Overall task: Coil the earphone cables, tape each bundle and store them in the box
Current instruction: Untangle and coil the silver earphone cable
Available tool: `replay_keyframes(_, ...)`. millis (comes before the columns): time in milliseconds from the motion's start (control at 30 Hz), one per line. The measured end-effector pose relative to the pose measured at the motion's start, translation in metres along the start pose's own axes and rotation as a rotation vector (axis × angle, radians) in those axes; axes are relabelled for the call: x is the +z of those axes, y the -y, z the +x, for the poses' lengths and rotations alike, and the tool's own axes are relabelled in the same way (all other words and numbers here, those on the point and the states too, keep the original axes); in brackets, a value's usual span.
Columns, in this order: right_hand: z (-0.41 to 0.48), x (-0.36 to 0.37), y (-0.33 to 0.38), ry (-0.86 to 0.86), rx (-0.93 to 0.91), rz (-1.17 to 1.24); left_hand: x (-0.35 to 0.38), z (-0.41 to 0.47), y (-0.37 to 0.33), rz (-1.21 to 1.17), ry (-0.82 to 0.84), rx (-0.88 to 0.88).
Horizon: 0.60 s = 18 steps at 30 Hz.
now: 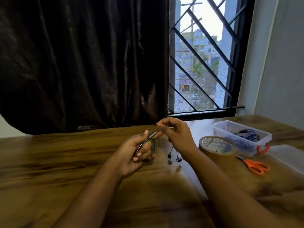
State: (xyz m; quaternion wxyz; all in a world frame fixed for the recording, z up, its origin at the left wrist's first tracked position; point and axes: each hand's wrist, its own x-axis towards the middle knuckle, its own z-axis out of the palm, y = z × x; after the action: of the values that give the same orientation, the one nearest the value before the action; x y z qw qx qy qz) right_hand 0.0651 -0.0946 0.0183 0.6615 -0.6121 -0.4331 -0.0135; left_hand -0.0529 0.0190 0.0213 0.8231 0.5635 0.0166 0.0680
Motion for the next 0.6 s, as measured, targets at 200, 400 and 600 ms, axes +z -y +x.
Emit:
replay_keyframes(200,-0.004,-0.001,-0.021,0.021,0.022,-0.276,0.0,0.0,-0.007,-0.201,-0.034,0.115)
replay_keyframes(400,-0.015,0.037,-0.019,0.275,-0.056,-0.523,0.0,0.01,-0.003,-0.201,-0.3,0.315)
replay_keyframes(600,-0.019,0.043,-0.01,0.448,-0.204,-0.917,-0.012,0.015,0.001,-0.028,-0.466,0.409)
